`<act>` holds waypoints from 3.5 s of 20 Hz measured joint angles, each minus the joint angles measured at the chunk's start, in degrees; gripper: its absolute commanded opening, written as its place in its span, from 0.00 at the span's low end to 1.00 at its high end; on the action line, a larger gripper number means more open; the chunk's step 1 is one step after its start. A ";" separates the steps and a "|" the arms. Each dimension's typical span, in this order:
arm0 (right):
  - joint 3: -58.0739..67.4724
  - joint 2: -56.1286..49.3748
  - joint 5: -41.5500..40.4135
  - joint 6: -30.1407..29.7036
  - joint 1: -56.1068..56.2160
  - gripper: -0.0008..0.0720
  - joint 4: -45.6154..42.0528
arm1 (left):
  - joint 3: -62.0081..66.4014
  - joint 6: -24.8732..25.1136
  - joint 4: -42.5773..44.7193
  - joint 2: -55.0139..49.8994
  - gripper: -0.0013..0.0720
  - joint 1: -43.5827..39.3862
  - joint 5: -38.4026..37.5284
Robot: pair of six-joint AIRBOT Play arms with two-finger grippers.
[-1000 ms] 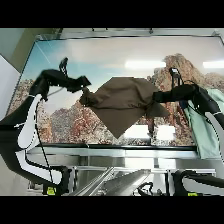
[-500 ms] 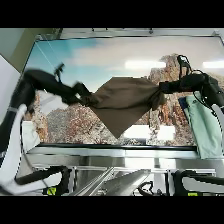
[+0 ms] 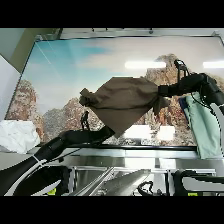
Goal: Fold the shirts.
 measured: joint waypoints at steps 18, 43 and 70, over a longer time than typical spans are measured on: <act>0.00 0.61 -0.15 -1.44 -0.02 0.04 -0.02 | 11.93 -0.63 3.87 -18.91 0.03 -3.02 -6.25; 29.22 31.52 10.88 -13.38 2.29 0.04 1.90 | 87.12 11.96 35.89 6.75 0.03 37.70 41.24; 27.23 -7.65 2.08 -0.70 -3.52 0.59 7.72 | 84.37 21.90 32.44 -42.64 0.94 44.54 51.23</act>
